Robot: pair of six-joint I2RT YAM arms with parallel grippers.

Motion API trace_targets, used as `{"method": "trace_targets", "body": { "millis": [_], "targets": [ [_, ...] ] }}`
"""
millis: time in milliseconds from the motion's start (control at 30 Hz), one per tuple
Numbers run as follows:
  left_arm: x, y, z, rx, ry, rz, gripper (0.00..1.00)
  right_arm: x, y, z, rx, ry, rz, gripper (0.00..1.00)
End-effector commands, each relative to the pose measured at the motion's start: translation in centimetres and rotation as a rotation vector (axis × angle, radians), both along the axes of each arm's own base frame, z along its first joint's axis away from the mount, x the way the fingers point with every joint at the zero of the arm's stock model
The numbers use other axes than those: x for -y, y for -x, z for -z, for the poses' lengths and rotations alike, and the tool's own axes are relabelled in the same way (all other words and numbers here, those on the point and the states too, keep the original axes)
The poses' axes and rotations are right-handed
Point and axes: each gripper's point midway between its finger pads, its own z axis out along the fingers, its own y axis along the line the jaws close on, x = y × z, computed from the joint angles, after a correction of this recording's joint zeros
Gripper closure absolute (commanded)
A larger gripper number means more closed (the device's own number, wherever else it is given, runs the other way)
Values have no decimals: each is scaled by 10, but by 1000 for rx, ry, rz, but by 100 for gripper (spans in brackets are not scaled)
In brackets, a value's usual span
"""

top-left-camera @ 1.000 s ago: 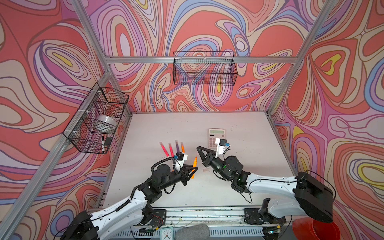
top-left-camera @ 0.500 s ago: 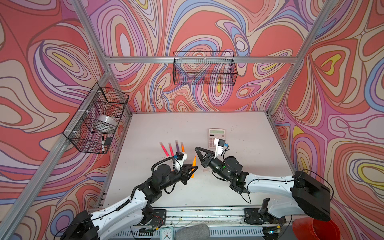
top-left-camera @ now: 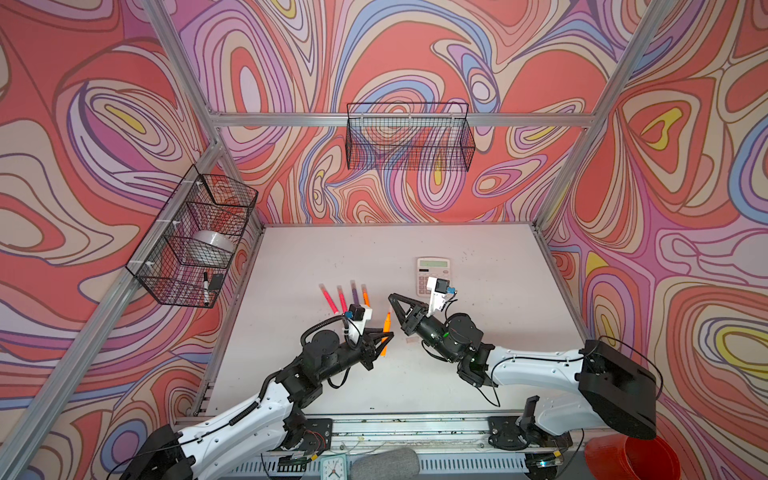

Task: Insert the pens into the pen caps
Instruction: 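Lower the pink cap onto the orange highlighter tip with the right gripper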

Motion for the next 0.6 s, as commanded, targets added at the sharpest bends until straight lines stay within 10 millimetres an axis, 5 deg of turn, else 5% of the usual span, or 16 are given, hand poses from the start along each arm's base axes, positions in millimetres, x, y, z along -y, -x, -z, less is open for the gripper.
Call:
{"method": "trace_targets", "body": {
  "millis": [0,567],
  "targets": [
    [0,2,-14,47,43,6,100,-9,-2,11,-14,43,-1,100],
    [-9,-9,-13,37,38,-83,100,-20,10,17,-12,60,-54,100]
  ]
}}
